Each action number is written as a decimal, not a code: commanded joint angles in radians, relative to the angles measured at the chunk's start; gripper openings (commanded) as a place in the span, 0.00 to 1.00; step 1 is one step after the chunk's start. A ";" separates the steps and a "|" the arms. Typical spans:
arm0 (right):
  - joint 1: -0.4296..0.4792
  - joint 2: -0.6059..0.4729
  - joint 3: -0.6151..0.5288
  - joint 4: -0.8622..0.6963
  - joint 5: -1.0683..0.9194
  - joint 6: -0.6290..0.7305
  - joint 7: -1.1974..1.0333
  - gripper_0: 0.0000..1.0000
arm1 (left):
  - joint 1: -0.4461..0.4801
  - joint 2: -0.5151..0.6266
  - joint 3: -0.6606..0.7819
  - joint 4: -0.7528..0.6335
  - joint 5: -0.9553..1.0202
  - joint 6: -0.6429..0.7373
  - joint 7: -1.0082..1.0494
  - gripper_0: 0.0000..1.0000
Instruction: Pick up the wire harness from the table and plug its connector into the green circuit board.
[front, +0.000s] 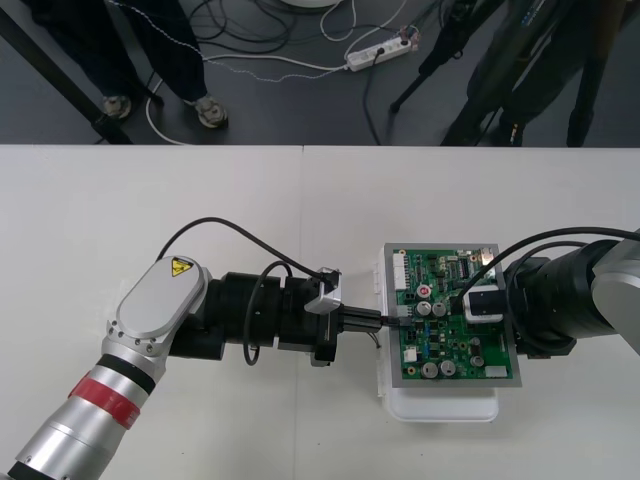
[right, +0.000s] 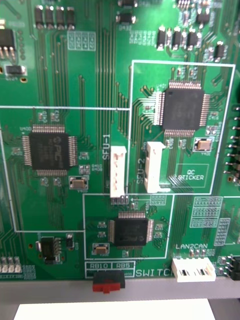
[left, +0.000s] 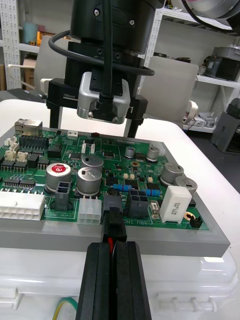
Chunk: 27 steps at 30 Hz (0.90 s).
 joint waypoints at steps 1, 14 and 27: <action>-0.026 0.009 0.014 -0.034 0.005 -0.005 0.027 1.00 | 0.001 -0.050 -0.026 -0.015 -0.012 0.044 -0.068 0.00; -0.026 0.009 0.014 -0.034 0.010 -0.005 0.027 1.00 | 0.009 -0.052 -0.025 -0.014 -0.023 0.048 -0.070 0.00; -0.026 0.009 0.012 -0.034 0.011 -0.005 0.030 1.00 | 0.010 -0.073 -0.025 -0.014 -0.049 0.053 -0.071 0.00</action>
